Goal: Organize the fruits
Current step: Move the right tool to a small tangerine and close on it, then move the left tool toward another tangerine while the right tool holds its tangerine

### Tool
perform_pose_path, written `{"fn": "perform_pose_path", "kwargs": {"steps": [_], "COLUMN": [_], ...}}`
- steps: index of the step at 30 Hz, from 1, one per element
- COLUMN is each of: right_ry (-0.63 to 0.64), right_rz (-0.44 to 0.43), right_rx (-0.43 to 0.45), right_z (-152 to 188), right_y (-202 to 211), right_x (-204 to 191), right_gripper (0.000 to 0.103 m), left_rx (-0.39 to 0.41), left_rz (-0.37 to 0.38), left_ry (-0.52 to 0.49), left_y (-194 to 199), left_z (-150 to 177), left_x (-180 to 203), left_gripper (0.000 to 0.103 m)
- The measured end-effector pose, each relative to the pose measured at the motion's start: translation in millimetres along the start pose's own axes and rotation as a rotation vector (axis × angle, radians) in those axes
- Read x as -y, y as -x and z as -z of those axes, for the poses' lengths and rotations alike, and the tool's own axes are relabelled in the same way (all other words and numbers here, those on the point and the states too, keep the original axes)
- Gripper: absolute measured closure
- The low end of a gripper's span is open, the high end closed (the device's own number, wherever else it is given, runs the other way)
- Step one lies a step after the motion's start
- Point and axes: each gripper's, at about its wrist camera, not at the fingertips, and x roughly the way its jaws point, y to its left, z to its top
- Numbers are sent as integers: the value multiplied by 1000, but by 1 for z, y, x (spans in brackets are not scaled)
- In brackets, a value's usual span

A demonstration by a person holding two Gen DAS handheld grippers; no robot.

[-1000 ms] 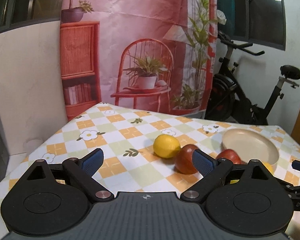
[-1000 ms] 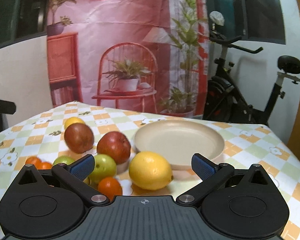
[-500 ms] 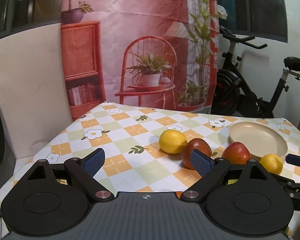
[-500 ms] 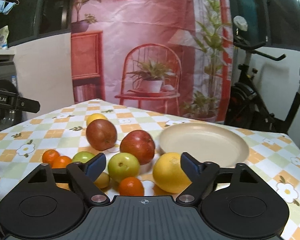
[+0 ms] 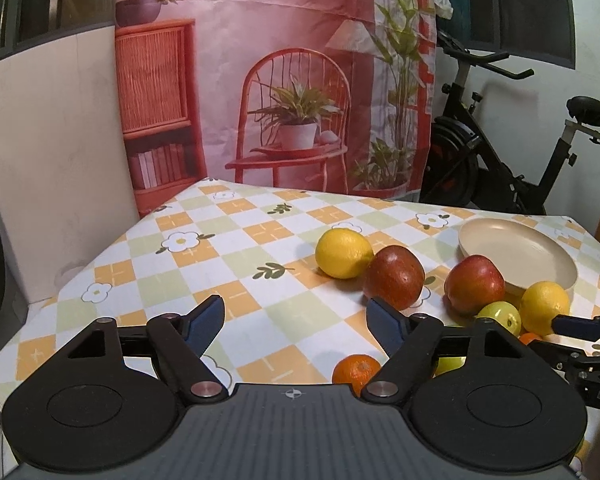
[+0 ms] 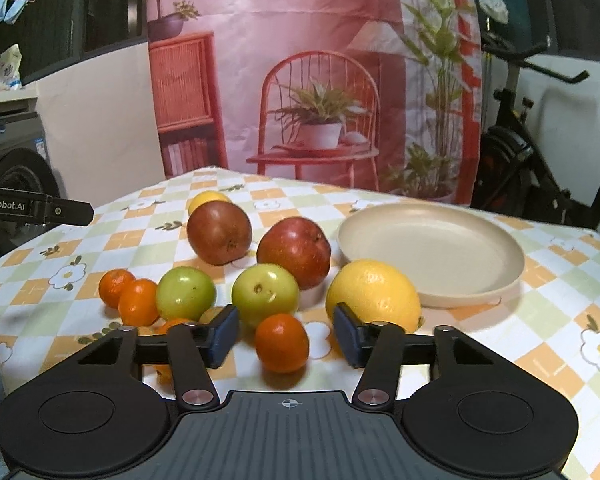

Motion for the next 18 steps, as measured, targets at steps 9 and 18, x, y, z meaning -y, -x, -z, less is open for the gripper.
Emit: {"fn": "perform_pose_path", "kwargs": {"steps": [9,18], "right_ry": [-93,-22], "right_rz": [-62,-41], "right_rx": [-75,-112], "right_z": [1,-3], "right_y": [-10,-23], "right_x": [13,1], "right_gripper": [60,65], "left_rx": [-23,-51], "left_rz": [23,58], "left_ry": [-6,6], "left_y": [-3,-5], "left_z": [7,14], "left_x": [2,3], "left_gripper": [31,36]}}
